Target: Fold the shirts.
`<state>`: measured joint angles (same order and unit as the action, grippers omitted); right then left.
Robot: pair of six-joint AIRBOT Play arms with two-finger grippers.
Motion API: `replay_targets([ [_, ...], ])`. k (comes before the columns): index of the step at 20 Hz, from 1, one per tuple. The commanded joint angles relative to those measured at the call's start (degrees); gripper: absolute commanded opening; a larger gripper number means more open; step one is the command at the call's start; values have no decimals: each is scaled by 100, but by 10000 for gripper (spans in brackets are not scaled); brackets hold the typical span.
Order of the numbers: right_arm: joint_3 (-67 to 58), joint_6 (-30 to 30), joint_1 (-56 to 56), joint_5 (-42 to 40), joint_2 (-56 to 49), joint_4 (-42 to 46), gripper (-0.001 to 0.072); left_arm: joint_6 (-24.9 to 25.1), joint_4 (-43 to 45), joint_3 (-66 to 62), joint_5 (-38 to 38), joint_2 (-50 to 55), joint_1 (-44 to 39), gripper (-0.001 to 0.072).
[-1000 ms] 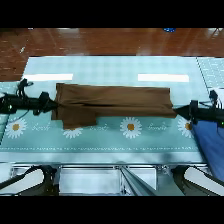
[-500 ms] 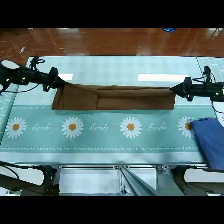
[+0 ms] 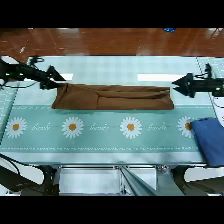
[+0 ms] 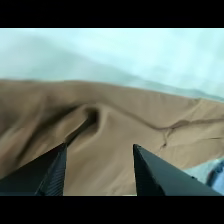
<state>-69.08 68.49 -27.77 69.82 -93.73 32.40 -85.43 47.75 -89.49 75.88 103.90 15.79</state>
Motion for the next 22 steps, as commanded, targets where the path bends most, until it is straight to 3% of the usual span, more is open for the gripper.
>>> replay_targets([
  [1,-245,33,-645,675,442,334,414,-214,798,-308,-59,-748,557,507],
  [5,522,684,-905,-297,1335,1915,414,345,970,616,-1473,-2522,538,507],
  [10,1241,660,-348,-846,940,1606,416,678,968,3552,-3119,-4513,-916,508],
  [13,1209,629,-11,-1069,470,1228,418,632,887,4459,-3488,-4750,-1764,508],
  [19,772,433,815,-846,-404,577,416,632,568,4588,-3609,-4334,-2557,507],
  [20,680,433,984,-879,-468,579,380,632,505,4588,-3602,-4245,-2610,508],
  [21,584,426,1115,-898,-474,584,227,634,446,4588,-3582,-4168,-2632,507],
  [22,450,376,1200,-852,-442,579,18,634,363,4588,-3574,-4111,-2647,492],
])
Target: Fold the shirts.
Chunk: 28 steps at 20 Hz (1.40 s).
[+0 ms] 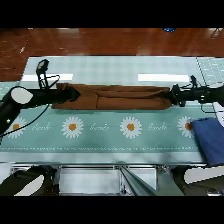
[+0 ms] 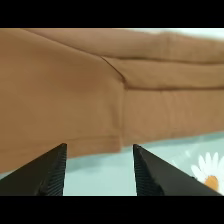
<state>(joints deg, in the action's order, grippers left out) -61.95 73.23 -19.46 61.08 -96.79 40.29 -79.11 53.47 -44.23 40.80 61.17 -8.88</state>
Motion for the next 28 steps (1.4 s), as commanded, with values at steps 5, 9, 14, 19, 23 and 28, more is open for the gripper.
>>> replay_targets([
  [5,-470,-186,203,437,1021,426,22,26,-463,-166,-72,227,-188,16],
  [9,74,-33,278,581,2745,1276,22,42,-575,-988,-70,949,-710,16],
  [14,1121,251,278,734,4951,1217,22,-315,-573,-2850,468,2929,-2083,15],
  [19,1370,570,278,964,6059,1213,22,-894,-625,-4865,1443,4889,-3281,15],
  [23,1370,527,280,1123,6203,798,23,-1207,-741,-6122,1878,5810,-3897,15],
  [28,1370,518,278,1071,6196,761,23,-1167,-693,-6966,2529,5941,-3600,16],
])
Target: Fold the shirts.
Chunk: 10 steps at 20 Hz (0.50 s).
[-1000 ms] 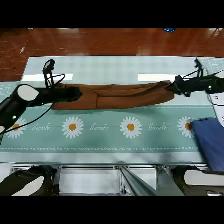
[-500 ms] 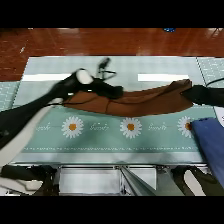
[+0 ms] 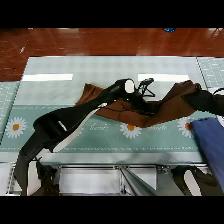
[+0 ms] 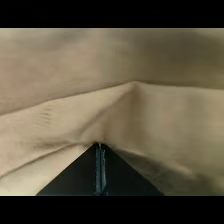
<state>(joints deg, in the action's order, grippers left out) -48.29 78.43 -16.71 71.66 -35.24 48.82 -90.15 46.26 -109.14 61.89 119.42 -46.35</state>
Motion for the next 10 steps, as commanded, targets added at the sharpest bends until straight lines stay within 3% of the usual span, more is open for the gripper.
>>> replay_targets([
  [1,2,-2,2,11,42,-120,23,-61,48,-487,588,-22,435,16],
  [5,4,-28,4,-101,39,-553,22,-46,997,-472,1696,-857,1657,16],
  [6,2,-31,4,-160,11,-713,22,234,1425,-369,1956,-1222,1941,16],
  [8,2,-221,22,-175,-181,-1200,22,238,2505,186,2037,-2098,2562,17],
  [10,-35,-295,398,-435,-529,-1344,23,219,2568,1130,1613,-3165,3322,17],
])
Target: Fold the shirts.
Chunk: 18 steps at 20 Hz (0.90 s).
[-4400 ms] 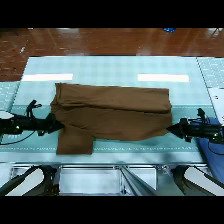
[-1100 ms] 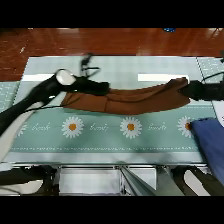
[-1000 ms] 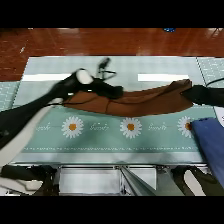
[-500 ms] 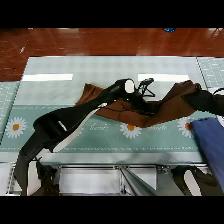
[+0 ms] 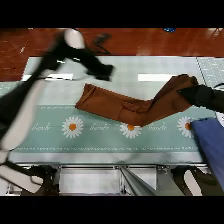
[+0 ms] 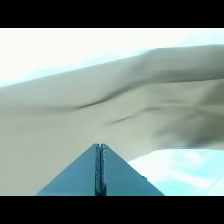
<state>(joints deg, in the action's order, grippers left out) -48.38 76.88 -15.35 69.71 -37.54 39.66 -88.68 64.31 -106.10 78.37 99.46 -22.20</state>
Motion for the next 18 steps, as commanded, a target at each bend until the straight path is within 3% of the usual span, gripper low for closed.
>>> replay_targets([
  [1,-63,-140,632,-522,-540,-426,23,74,656,1434,-393,-1803,1268,17],
  [5,-525,-83,2452,-1908,-1996,-448,23,72,420,4019,-1683,-4299,2133,17],
  [9,-1860,-28,3838,-2669,-4024,-490,23,-498,133,6207,-1980,-6037,2253,17],
  [13,-3198,208,4524,-2651,-5757,-675,23,-466,-396,7444,-1991,-6566,2251,17],
  [17,-3965,461,4922,-2662,-6732,-831,35,-177,-546,7698,-2028,-6513,2251,17],
  [18,-4068,472,4983,-2723,-6874,-844,173,-179,-546,7698,-2107,-6516,2251,17],
])
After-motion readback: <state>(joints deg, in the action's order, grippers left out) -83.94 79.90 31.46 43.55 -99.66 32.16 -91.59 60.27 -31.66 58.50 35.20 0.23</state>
